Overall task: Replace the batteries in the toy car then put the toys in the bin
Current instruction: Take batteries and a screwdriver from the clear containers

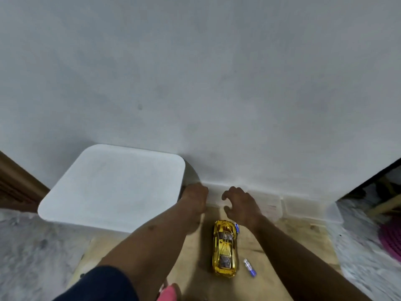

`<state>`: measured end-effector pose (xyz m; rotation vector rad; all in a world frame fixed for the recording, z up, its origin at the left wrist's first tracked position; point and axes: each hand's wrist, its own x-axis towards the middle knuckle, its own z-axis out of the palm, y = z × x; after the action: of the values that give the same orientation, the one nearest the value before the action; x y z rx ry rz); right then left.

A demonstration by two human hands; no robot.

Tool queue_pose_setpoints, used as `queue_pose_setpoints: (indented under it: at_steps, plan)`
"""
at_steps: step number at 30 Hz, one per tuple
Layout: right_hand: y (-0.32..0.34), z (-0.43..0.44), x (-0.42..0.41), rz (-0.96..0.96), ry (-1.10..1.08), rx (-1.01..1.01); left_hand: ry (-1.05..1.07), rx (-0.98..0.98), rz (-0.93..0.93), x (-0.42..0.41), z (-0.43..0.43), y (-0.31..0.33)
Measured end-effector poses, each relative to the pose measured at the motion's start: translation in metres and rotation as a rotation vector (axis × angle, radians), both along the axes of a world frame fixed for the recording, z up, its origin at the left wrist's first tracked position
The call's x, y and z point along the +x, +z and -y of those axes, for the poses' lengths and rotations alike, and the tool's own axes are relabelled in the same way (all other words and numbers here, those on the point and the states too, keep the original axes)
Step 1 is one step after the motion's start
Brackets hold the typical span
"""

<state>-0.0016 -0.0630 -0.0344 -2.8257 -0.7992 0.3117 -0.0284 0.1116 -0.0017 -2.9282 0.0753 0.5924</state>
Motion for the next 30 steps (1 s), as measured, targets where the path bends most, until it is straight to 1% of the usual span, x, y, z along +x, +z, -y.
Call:
queue_pose_setpoints:
  at_steps: [3, 5, 9, 11, 16, 20, 23, 27, 29, 30]
  plan:
    - [-0.014, -0.020, 0.010, 0.034, 0.056, -0.156, 0.017, 0.033, -0.033, 0.012, 0.006, -0.012]
    - [-0.024, -0.029, 0.013, 0.085, 0.049, -0.235, 0.012, 0.063, -0.040, 0.021, 0.008, -0.021]
    - [-0.037, -0.037, 0.016, 0.139, 0.055, -0.273, -0.069, 0.208, -0.034, 0.030, 0.005, -0.038]
    - [-0.038, -0.038, 0.016, 0.140, 0.075, -0.266, -0.088, 0.242, -0.025, 0.030, 0.004, -0.044]
    - [-0.039, -0.034, 0.009, 0.123, 0.072, -0.255, -0.023, 0.095, -0.003, 0.027, 0.007, -0.041]
    - [-0.039, -0.031, 0.013, 0.137, 0.073, -0.242, -0.002, 0.049, -0.003, 0.026, 0.005, -0.039]
    - [-0.035, -0.026, 0.016, 0.199, 0.078, -0.250, -0.017, 0.026, -0.003, 0.028, 0.004, -0.029]
    - [-0.025, -0.020, 0.015, 0.294, 0.036, -0.269, 0.034, -0.068, -0.009, 0.036, 0.002, -0.011]
    - [-0.020, -0.012, 0.011, 0.316, -0.013, -0.192, 0.024, -0.082, -0.001, 0.039, 0.001, 0.000]
    - [-0.017, -0.007, 0.008, 0.332, -0.037, -0.112, 0.012, -0.094, 0.008, 0.041, -0.001, 0.006]
